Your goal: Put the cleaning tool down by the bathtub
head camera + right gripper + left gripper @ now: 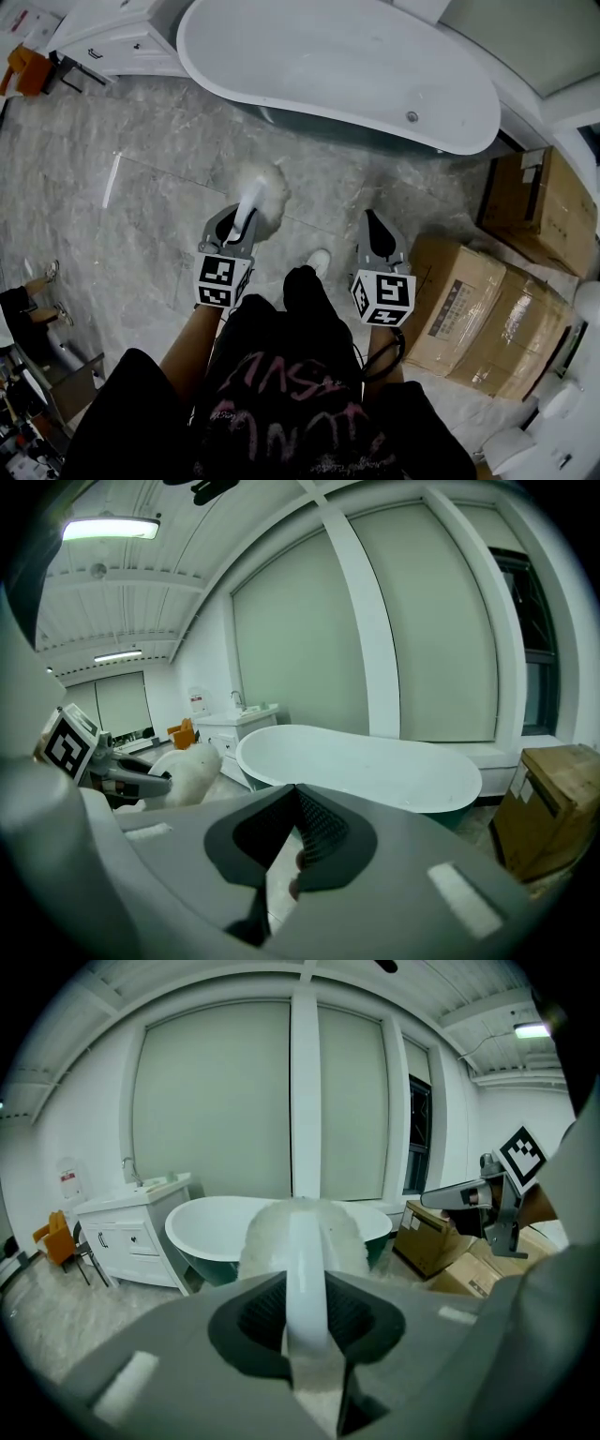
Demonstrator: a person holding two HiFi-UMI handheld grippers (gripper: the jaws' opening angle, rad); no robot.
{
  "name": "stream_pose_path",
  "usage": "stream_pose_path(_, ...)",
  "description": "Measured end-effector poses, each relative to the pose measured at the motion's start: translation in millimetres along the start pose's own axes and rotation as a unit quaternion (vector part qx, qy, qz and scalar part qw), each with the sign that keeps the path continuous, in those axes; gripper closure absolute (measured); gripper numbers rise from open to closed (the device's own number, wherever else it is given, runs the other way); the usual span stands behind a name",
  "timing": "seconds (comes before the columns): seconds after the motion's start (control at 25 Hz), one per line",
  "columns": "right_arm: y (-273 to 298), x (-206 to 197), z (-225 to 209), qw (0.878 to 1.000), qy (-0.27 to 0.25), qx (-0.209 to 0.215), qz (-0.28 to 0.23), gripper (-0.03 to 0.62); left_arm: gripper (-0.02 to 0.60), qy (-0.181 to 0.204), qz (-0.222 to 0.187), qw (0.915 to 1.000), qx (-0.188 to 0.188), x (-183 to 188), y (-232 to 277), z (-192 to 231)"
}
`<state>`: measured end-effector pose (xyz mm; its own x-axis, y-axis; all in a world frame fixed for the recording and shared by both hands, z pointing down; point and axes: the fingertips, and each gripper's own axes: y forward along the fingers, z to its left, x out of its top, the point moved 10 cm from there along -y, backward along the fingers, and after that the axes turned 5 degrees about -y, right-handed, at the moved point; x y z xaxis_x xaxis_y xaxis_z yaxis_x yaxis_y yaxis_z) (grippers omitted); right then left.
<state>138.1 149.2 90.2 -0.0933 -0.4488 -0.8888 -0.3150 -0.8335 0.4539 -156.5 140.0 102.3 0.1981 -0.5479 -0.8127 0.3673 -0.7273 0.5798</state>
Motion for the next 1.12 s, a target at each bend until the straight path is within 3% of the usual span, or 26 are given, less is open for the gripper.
stream_pose_path(0.52,10,-15,-31,1.000,0.016,0.007,0.012,0.571,0.497,-0.003,0.021,0.9997,0.011,-1,25,-16)
stream_pose_path(1.12,30,-54,-47,0.998,0.045,-0.021,0.031,0.571,0.497,-0.008,0.059,0.9982,-0.005,-24,72,-12)
